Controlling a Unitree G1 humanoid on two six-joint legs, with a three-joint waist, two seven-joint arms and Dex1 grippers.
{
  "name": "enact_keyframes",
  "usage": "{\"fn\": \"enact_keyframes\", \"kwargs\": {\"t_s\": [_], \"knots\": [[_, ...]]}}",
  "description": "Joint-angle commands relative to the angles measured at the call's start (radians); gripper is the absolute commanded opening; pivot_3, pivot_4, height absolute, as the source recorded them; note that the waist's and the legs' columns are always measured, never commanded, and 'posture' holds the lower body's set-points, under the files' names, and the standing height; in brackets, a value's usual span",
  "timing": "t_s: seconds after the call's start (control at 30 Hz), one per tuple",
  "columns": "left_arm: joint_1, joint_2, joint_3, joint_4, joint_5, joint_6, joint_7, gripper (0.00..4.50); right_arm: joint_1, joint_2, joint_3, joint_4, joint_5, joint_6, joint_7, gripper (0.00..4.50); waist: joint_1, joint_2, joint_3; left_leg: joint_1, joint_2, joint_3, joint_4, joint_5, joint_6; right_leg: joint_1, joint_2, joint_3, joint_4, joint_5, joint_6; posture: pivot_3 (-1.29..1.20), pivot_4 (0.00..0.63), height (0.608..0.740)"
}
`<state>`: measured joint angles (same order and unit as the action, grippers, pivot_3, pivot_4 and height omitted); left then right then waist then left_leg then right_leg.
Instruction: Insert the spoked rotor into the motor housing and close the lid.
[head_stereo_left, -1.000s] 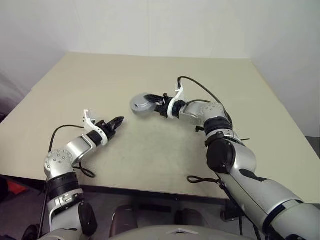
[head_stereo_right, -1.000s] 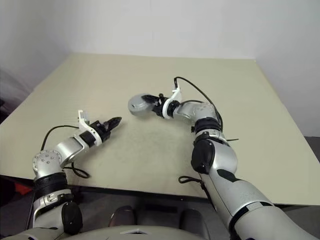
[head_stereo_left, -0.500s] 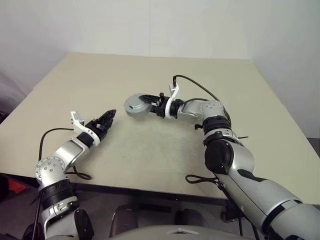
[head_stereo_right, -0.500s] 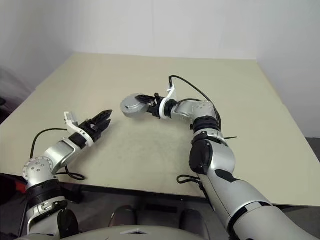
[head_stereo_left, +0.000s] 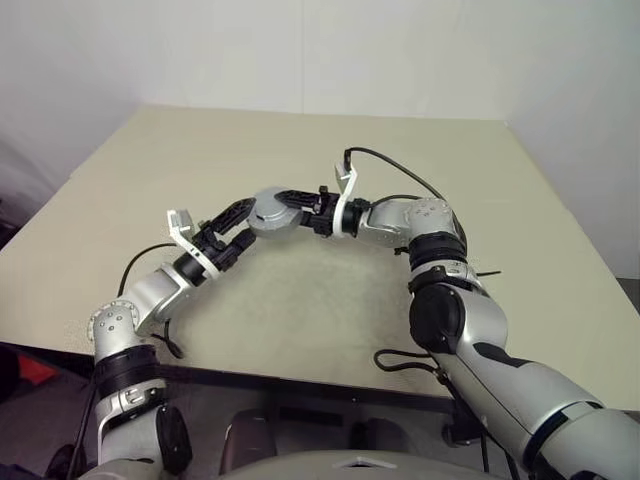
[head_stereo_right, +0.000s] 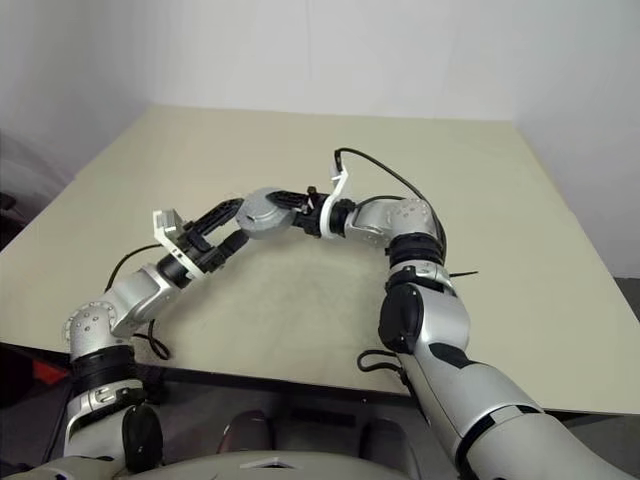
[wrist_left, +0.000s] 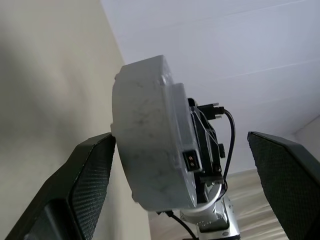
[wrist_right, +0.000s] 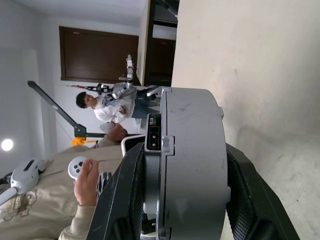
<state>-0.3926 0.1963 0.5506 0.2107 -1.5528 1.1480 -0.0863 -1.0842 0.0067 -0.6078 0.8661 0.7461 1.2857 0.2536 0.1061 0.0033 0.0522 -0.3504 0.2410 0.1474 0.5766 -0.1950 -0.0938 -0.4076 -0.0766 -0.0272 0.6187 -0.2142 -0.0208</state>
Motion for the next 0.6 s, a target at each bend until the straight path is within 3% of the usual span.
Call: {"fn": "enact_keyframes", "kwargs": {"t_s": [0.03, 0.27, 0.37, 0.53, 0.6], "knots": [[-0.042, 0.0, -0.014, 0.028, -0.023, -0.021, -0.034, 4.46, -0.02, 0.003, -0.003, -0.061, 0.051, 0.007, 0.027, 2.09, 0.0, 0.0, 0.0, 0.0, 0.0, 0.0, 0.0, 0.0, 0.0, 0.0, 0.0, 0.0, 0.0, 0.0, 0.0, 0.0, 0.0, 0.74], [-0.079, -0.022, -0.06, 0.067, 0.016, -0.038, -0.078, 4.46, -0.014, 0.006, 0.0, -0.098, 0.057, 0.017, 0.027, 2.09, 0.001, 0.0, 0.0, 0.0, 0.0, 0.0, 0.0, 0.0, 0.0, 0.0, 0.0, 0.0, 0.0, 0.0, 0.0, 0.0, 0.0, 0.74], [-0.083, -0.028, -0.07, 0.073, 0.029, -0.045, -0.087, 3.82, -0.009, 0.008, 0.003, -0.107, 0.054, 0.017, 0.023, 2.09, 0.0, 0.0, 0.0, 0.0, 0.0, 0.0, 0.0, 0.0, 0.0, 0.0, 0.0, 0.0, 0.0, 0.0, 0.0, 0.0, 0.0, 0.74], [-0.084, -0.033, -0.075, 0.077, 0.036, -0.053, -0.093, 2.24, -0.002, 0.009, 0.009, -0.12, 0.051, 0.012, 0.022, 2.09, 0.0, 0.0, 0.0, 0.0, 0.0, 0.0, 0.0, 0.0, 0.0, 0.0, 0.0, 0.0, 0.0, 0.0, 0.0, 0.0, 0.0, 0.74], [-0.081, -0.035, -0.075, 0.074, 0.036, -0.053, -0.093, 2.21, 0.004, 0.01, 0.017, -0.127, 0.048, 0.007, 0.023, 2.09, 0.0, 0.0, 0.0, 0.0, 0.0, 0.0, 0.0, 0.0, 0.0, 0.0, 0.0, 0.0, 0.0, 0.0, 0.0, 0.0, 0.0, 0.74]]}}
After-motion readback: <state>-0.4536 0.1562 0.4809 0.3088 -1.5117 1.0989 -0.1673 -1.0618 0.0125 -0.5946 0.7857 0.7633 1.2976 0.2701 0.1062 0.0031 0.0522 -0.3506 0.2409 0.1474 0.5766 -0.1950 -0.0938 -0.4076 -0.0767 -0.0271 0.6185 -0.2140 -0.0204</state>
